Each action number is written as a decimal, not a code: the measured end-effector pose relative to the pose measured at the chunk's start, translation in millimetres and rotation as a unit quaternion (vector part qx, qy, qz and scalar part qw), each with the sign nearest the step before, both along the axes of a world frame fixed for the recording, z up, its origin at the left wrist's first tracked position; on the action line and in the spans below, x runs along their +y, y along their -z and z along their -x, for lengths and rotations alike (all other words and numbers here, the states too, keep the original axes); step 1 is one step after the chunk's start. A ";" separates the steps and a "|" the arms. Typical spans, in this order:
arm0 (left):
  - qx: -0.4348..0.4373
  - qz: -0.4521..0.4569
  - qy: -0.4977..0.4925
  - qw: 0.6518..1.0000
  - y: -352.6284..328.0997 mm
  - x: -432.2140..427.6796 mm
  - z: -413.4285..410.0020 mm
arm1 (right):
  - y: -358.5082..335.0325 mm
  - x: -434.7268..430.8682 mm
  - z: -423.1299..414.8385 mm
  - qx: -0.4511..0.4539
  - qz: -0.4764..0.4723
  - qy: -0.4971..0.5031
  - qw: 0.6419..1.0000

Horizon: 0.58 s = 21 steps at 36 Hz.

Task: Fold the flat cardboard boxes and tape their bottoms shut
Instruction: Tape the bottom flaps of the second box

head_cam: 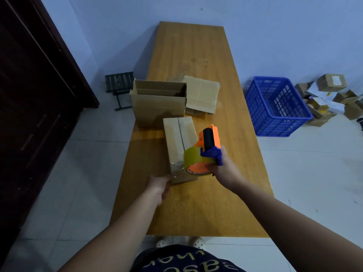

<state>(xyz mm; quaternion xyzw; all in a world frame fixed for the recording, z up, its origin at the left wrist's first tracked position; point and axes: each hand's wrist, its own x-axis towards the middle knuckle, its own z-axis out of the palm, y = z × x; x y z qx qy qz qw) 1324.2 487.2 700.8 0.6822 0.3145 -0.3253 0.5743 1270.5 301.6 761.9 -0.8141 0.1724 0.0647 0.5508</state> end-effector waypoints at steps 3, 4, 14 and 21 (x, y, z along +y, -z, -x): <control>-0.088 -0.042 -0.020 0.995 8.4 -9.7 7.1 | -0.7 3.1 -1.7 -0.006 0.010 0.005 1.000; -0.142 -0.059 -0.015 0.988 4.9 -11.9 9.6 | -0.7 4.7 -1.8 -0.005 0.012 0.008 1.000; -0.267 -0.047 0.090 0.958 -18.8 -5.1 16.7 | 2.2 12.6 -3.9 -0.016 0.055 0.016 0.998; -0.318 -0.108 0.350 0.875 -21.8 -1.8 3.5 | 1.7 12.2 -4.8 -0.017 0.042 0.007 0.999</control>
